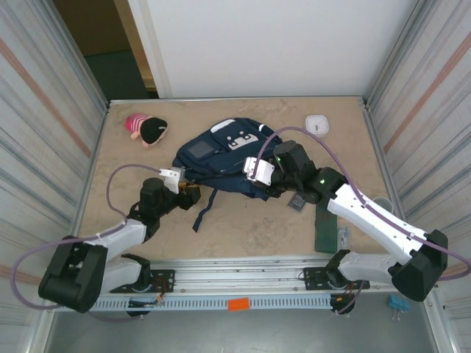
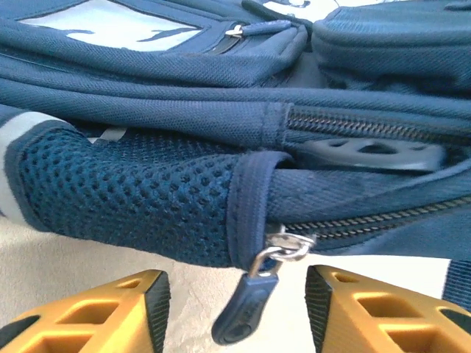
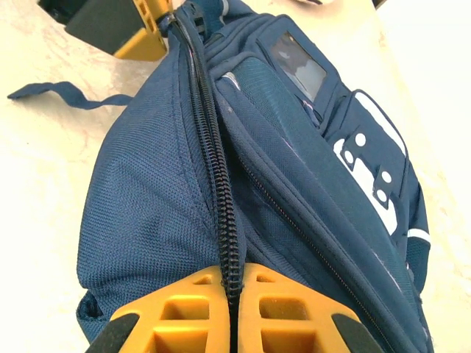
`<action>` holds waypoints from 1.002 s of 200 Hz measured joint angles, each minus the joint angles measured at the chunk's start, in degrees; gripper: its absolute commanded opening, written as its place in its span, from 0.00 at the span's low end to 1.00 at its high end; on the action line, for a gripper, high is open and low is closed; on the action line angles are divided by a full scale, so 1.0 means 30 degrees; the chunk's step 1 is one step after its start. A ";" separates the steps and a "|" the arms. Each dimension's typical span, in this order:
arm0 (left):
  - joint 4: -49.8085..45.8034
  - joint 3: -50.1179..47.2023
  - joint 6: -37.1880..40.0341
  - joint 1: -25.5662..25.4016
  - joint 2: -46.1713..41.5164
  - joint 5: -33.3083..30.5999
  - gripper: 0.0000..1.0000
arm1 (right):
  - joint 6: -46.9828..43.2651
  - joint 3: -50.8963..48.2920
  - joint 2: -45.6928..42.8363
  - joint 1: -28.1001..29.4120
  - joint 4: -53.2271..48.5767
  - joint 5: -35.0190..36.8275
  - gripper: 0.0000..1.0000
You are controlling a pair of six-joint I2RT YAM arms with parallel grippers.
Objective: Pack books, pencil case, and school supplies into a backpack
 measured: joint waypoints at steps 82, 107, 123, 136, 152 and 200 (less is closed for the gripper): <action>0.2579 0.0284 0.1486 0.0087 0.1770 0.2732 0.00 | 0.0102 0.0000 0.0000 -0.0423 -0.0036 -0.0372 0.00; 0.2055 0.0284 0.1450 -0.0138 0.0852 0.2856 0.00 | 0.0328 -0.0022 0.0000 -0.0459 0.0219 -0.0364 0.00; 0.1413 0.0291 0.1464 -0.0656 -0.0146 0.2994 0.00 | 0.0663 -0.0146 0.0007 -0.0401 0.0517 -0.0291 0.00; 0.0692 0.0423 0.1523 -0.1217 -0.0976 0.3082 0.00 | 0.0896 -0.0415 0.0087 -0.0211 0.0867 -0.0189 0.00; -0.0350 0.0641 0.1559 -0.1843 -0.1887 0.3147 0.00 | 0.1333 -0.0867 0.0335 0.0175 0.1392 0.0073 0.00; -0.3796 0.1515 0.1719 -0.3220 -0.3468 0.3657 0.00 | 0.2849 -0.1887 0.1617 0.1399 0.3249 0.0707 0.00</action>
